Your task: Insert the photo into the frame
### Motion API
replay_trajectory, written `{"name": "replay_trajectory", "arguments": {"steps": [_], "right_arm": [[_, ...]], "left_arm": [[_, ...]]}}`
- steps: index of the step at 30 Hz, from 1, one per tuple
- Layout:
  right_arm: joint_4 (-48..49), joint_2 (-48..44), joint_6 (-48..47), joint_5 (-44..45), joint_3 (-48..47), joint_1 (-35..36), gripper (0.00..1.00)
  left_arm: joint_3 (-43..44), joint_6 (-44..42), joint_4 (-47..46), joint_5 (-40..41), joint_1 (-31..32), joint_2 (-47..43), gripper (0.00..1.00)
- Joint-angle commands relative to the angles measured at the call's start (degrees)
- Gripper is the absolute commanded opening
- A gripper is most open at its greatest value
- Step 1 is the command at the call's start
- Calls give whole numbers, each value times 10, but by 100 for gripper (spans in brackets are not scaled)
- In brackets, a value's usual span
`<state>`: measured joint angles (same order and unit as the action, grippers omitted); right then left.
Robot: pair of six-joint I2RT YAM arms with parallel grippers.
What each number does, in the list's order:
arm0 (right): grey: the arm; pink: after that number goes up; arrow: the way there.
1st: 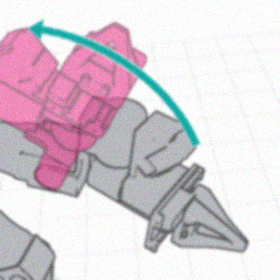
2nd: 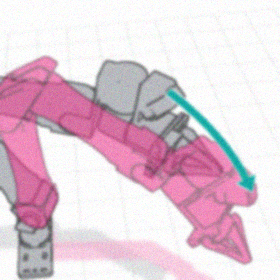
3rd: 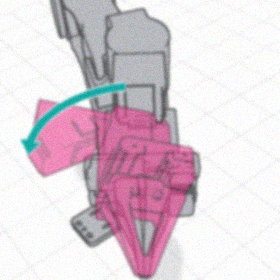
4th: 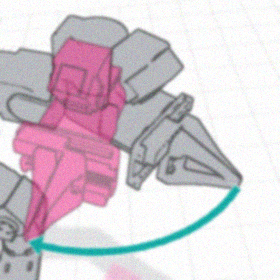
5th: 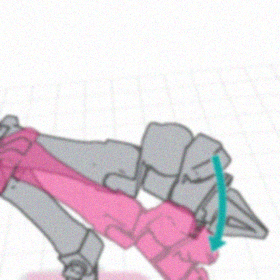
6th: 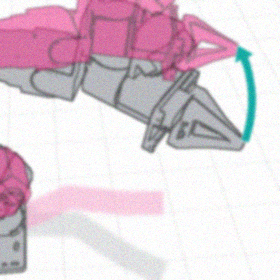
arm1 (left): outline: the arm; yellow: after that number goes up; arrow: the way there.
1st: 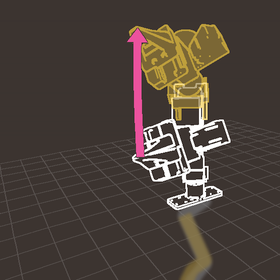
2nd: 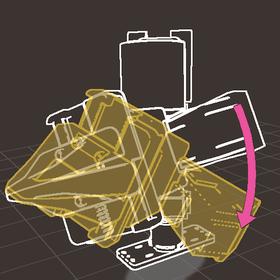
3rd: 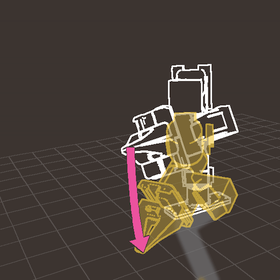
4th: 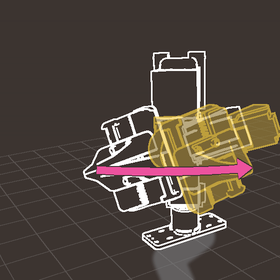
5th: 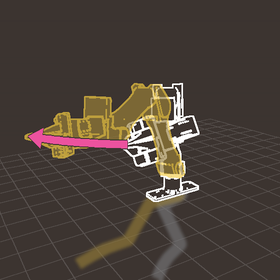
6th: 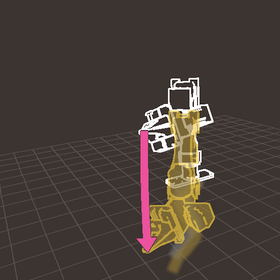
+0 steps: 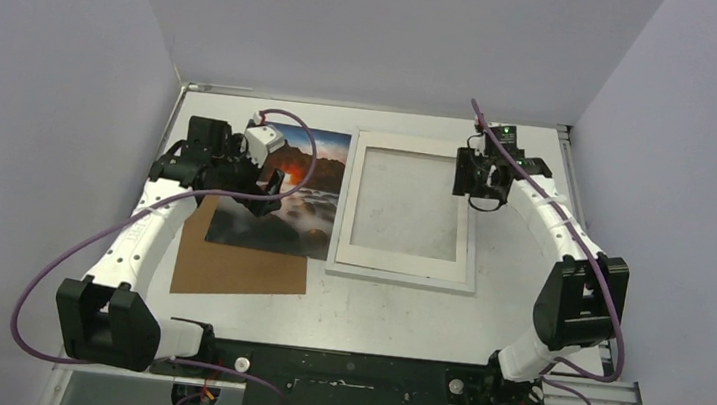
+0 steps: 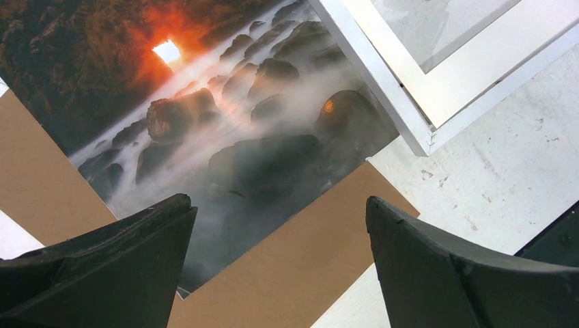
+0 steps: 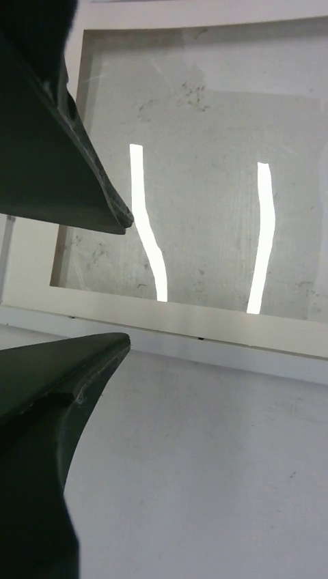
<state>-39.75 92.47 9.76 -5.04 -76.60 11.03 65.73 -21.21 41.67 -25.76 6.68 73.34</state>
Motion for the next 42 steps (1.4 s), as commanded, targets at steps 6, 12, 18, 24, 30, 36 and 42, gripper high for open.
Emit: {"name": "replay_trajectory", "arguments": {"steps": [6,12,18,24,30,36,42], "right_arm": [[190,81,57,37,-72,3,14],[249,176,63,49,-136,3,5],[279,264,60,49,-196,3,5],[291,324,59,49,-246,2,5],[300,354,61,69,-274,-6,5],[288,382,61,71,-299,-11,5],[290,396,58,74,-290,-13,5]], "left_arm": [[20,17,-20,-5,51,20,99],[14,27,-47,15,109,59,99],[37,32,-48,24,134,99,100],[44,22,-29,36,142,98,100],[48,13,-7,41,142,89,99],[47,16,-4,42,142,86,99],[54,18,0,41,142,85,99]]}}
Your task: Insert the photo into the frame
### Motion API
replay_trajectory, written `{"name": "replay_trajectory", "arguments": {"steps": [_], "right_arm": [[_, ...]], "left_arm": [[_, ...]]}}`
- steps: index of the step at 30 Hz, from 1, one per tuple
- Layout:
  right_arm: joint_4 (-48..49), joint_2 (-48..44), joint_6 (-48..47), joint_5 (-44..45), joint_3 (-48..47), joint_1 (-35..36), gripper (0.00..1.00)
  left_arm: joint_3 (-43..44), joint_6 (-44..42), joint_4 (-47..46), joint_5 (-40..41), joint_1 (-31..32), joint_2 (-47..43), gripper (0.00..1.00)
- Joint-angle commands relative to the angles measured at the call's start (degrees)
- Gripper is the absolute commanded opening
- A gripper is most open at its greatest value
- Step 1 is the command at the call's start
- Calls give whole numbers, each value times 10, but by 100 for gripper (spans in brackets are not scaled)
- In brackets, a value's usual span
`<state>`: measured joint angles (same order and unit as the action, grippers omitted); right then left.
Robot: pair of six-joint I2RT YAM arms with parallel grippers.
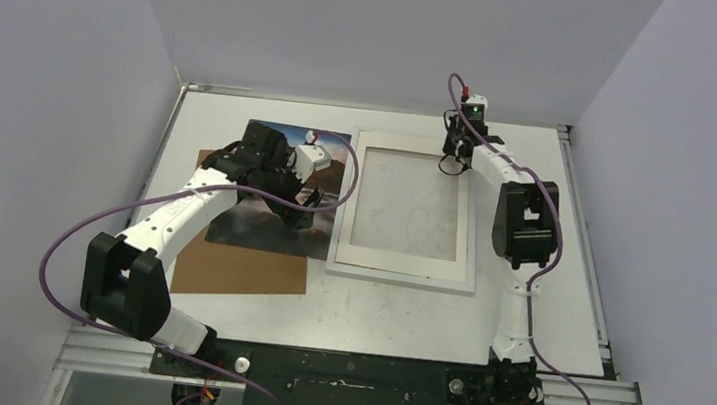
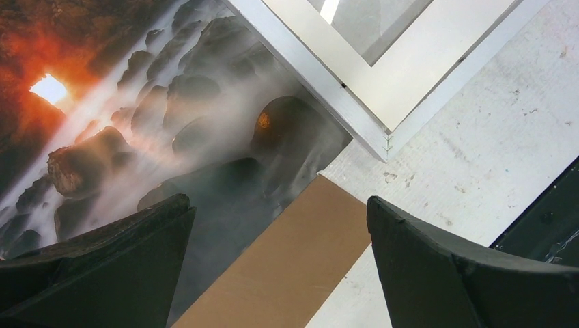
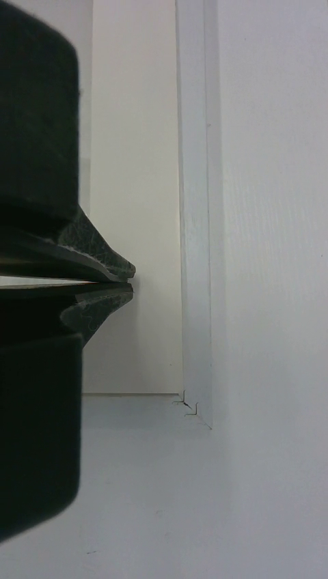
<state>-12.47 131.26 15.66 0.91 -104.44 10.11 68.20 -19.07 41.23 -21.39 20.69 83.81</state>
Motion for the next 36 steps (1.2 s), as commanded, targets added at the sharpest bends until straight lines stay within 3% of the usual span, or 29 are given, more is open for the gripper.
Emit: {"name": "replay_trajectory", "arguments": {"steps": [1,24,31,36], "right_arm": [[15,11,-1,14,-12,-4,5],[32,10,-2,-5,12,-10,5],[70,-30,14,-5,68,-6,5],[75,-60,11,-15,48,15,8]], "left_arm": [[29,-3,5,-3,1,-21,99],[23,-15,9,-4,1,-36,99],[21,-22,10,-2,1,-39,99],[15,-21,7,-6,1,-43,99]]}}
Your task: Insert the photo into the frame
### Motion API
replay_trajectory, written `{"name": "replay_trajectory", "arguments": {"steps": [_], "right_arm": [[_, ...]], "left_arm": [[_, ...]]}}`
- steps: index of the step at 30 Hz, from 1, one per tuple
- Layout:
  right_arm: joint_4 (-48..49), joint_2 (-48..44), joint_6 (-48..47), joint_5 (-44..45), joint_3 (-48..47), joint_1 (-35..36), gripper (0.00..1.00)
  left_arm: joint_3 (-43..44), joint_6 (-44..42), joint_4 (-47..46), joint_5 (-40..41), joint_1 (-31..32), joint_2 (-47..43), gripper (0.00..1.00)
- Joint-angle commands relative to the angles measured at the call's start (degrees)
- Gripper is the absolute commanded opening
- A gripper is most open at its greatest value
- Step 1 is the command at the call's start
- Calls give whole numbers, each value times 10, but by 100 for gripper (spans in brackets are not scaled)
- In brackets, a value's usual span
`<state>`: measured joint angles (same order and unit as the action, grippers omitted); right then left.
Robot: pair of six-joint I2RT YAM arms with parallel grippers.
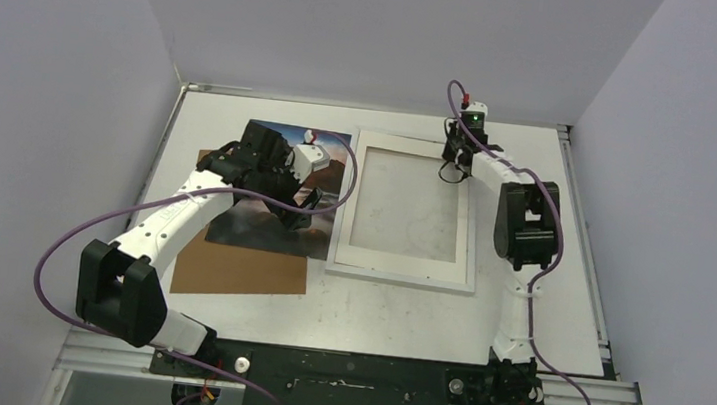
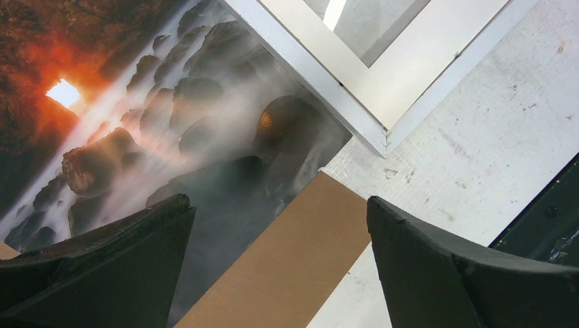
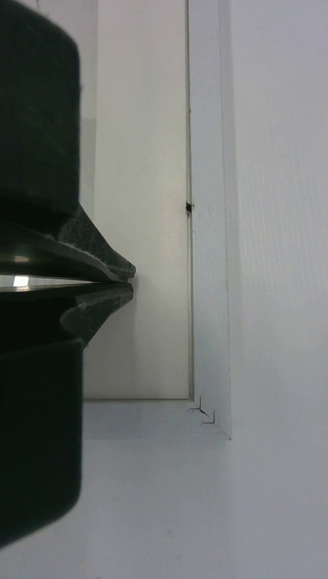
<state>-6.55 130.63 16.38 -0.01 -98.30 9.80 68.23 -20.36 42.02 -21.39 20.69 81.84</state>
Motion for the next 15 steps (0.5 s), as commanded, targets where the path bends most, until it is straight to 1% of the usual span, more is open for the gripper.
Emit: {"name": "replay_trajectory", "arguments": {"steps": [1,8,15], "right_arm": [[15,-55,2,-7,-23,23,8],[-5,-27,11,-20,-86,36,10],[5,9,12,-30,-110,81,10]], "left_arm": [[14,-8,-2,-5,1,-24,99],[12,-9,-2,-5,-1,-29,99],[9,-9,-3,-5,-4,-28,99]]}}
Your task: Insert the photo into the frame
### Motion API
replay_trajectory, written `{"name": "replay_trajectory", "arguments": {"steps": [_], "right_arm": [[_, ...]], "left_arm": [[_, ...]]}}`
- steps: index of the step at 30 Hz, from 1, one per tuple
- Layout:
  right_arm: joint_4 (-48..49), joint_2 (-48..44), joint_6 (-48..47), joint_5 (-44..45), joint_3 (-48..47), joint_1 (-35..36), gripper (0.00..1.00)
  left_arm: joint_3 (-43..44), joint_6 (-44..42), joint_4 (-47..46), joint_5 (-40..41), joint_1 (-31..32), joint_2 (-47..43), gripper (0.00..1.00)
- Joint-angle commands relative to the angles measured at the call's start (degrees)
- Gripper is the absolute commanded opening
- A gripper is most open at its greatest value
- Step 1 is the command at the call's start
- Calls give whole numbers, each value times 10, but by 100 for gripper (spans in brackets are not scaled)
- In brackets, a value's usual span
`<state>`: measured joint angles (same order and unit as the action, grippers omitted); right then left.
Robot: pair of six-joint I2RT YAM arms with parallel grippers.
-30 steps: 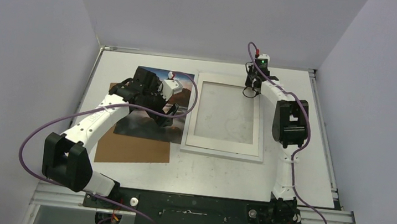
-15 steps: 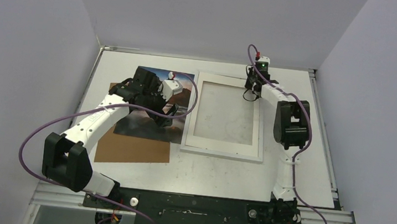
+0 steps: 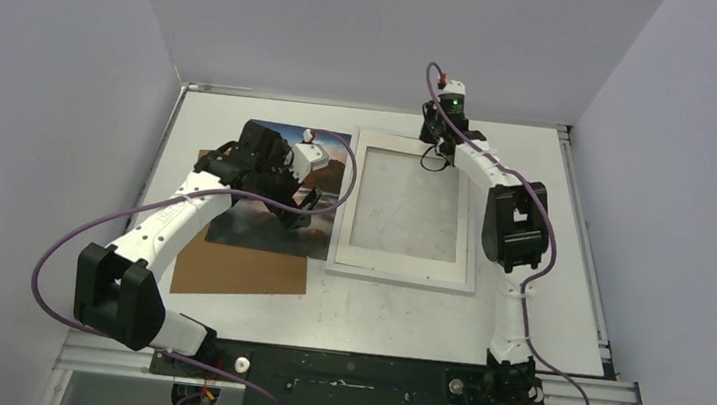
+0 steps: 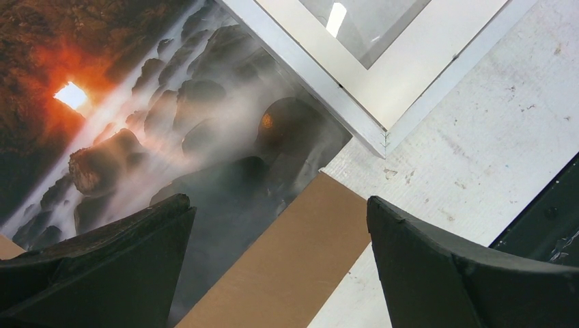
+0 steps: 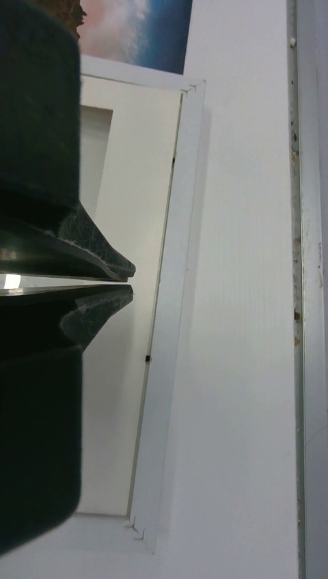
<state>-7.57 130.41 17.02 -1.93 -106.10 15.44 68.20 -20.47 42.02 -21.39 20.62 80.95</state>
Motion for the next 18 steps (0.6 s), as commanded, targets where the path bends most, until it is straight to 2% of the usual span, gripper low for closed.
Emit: {"name": "replay_trajectory", "arguments": {"steps": [1,11,18], "right_arm": [[16,18,5,-11,-39,29,10],[-8,84,19,-19,-132,63,11],[-11,114,22,-21,-143,81,11]], "left_arm": [[9,-8,-3,-5,-3,-21,99],[9,-5,-5,-6,-6,-18,99],[9,-5,-4,-6,-11,-18,99]]}}
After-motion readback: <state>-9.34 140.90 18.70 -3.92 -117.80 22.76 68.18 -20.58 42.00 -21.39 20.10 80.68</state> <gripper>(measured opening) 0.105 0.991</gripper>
